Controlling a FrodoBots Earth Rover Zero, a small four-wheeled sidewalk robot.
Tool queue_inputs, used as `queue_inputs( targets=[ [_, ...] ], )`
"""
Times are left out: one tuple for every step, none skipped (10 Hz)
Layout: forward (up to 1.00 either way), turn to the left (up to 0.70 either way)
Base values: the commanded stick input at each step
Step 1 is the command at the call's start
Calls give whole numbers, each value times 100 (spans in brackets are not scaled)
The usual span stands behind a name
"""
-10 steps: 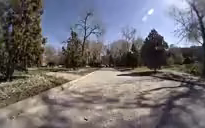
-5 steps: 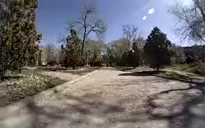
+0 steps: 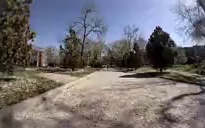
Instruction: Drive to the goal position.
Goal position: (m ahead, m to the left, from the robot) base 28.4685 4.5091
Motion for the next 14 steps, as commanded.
queue_inputs(
  targets=[
    [100,0],
    [100,0],
    [100,0],
    [100,0],
    [100,0],
    [100,-3],
    [100,-8],
    [100,-11],
    [100,-11],
    [100,-11],
    [100,-7],
    [100,0],
    [100,0],
    [100,0]
  ],
)
